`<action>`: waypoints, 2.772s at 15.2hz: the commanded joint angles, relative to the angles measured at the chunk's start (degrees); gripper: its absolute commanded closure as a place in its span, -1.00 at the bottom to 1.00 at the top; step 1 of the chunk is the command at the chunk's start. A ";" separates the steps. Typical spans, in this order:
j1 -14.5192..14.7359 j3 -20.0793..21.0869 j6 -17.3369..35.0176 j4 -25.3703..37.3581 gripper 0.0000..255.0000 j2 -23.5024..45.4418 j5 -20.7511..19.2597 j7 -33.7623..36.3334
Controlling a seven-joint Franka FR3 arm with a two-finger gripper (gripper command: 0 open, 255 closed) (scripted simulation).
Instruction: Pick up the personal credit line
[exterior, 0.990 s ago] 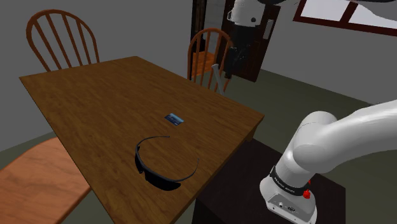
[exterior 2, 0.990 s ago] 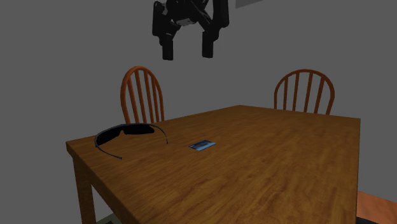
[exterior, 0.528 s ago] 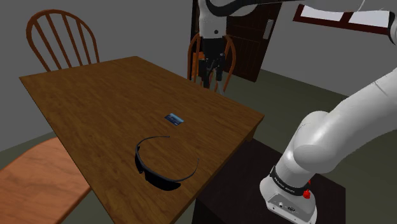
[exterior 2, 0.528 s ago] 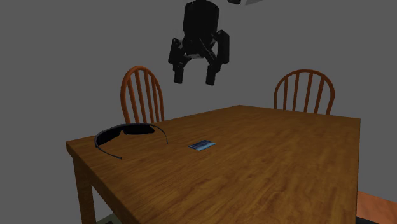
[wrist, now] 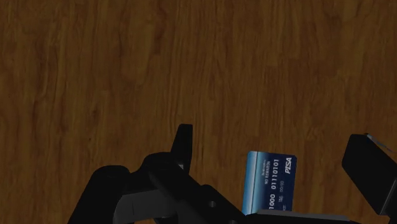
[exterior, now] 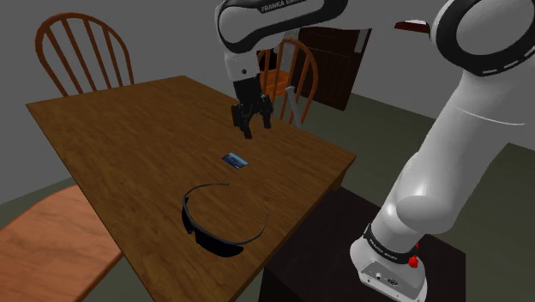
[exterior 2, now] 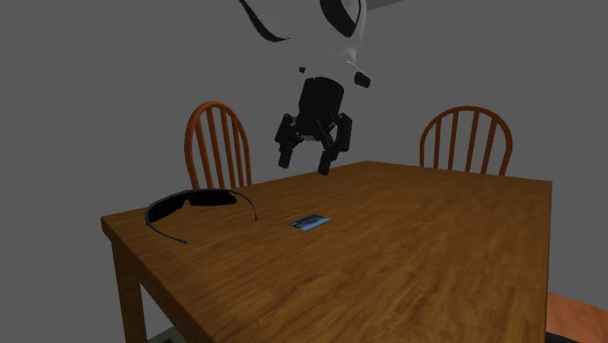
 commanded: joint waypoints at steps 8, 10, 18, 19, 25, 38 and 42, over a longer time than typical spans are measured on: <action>1.92 1.12 -2.95 12.88 -1.00 19.91 0.56 4.56; 1.95 1.09 -1.61 12.07 -1.00 20.44 0.49 4.47; 1.94 1.00 0.69 10.79 1.00 21.48 0.32 4.23; 1.95 1.00 0.70 10.76 1.00 21.46 0.32 4.24; 2.01 1.04 0.73 10.77 1.00 21.50 0.36 4.33; 1.83 1.20 -8.02 16.37 1.00 18.30 0.81 4.94; 1.81 1.23 -9.53 17.53 1.00 17.95 0.87 5.07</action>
